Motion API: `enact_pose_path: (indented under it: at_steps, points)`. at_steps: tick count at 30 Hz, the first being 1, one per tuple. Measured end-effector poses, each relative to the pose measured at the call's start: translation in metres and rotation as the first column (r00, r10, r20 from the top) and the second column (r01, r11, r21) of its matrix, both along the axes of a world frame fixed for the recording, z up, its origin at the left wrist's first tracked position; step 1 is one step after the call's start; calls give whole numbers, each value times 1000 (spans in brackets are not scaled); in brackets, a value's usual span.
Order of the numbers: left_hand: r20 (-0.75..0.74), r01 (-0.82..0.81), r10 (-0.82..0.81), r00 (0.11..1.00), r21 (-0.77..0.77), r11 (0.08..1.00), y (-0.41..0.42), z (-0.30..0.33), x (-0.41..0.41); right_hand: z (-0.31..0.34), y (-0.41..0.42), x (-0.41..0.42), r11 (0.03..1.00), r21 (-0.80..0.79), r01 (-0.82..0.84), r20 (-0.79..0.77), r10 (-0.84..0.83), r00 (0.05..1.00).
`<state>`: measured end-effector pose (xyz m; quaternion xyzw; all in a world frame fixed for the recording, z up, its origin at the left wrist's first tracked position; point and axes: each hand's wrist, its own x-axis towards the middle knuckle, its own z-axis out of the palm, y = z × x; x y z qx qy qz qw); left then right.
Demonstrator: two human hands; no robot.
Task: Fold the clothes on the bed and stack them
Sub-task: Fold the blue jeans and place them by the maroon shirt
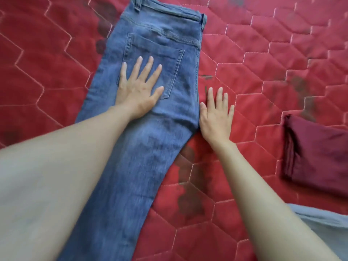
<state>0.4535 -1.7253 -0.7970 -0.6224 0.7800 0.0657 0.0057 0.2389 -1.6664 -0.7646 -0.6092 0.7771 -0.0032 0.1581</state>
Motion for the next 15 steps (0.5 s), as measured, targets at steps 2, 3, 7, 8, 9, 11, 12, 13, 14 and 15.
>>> enact_pose_path:
  at_steps: [2, 3, 7, 8, 9, 11, 12, 13, 14, 15]
  points:
    - [-60, -9, 10, 998, 13, 1000, 36, 1, 12, 13, 8, 4, 993, -11, 115, 77, -114, 990]
    - [-79, -15, 17, 997, 26, 1000, 61, 2, 19, 18, 12, 12, 986, -45, 159, 103, -154, 983]
    - [-45, 8, -4, 999, 84, 996, 156, 7, 54, 23, 39, 92, 964, -198, -180, -35, 177, 984]
    - [-36, 18, -15, 999, 89, 996, 176, 8, 65, 18, 52, 115, 937, -175, -303, -49, 299, 953]
    - [-31, 26, -24, 999, 82, 996, 197, 8, 76, 10, 67, 134, 914, -125, -387, -56, 383, 922]
    - [-23, 24, -23, 999, 56, 998, 239, 8, 95, -9, 102, 154, 906, -44, -421, -79, 417, 906]
    - [-15, 11, -10, 1000, 50, 999, 260, 8, 103, -17, 121, 157, 921, -48, -387, -96, 382, 919]
    - [-8, -2, 3, 1000, 45, 999, 279, 8, 109, -21, 140, 157, 936, -77, -344, -105, 335, 936]
    - [-6, -15, 15, 1000, 44, 999, 297, 8, 114, -24, 161, 156, 946, -113, -303, -101, 293, 951]
    - [-7, -28, 29, 1000, 48, 998, 315, 9, 118, -26, 182, 156, 951, -144, -274, -89, 264, 961]
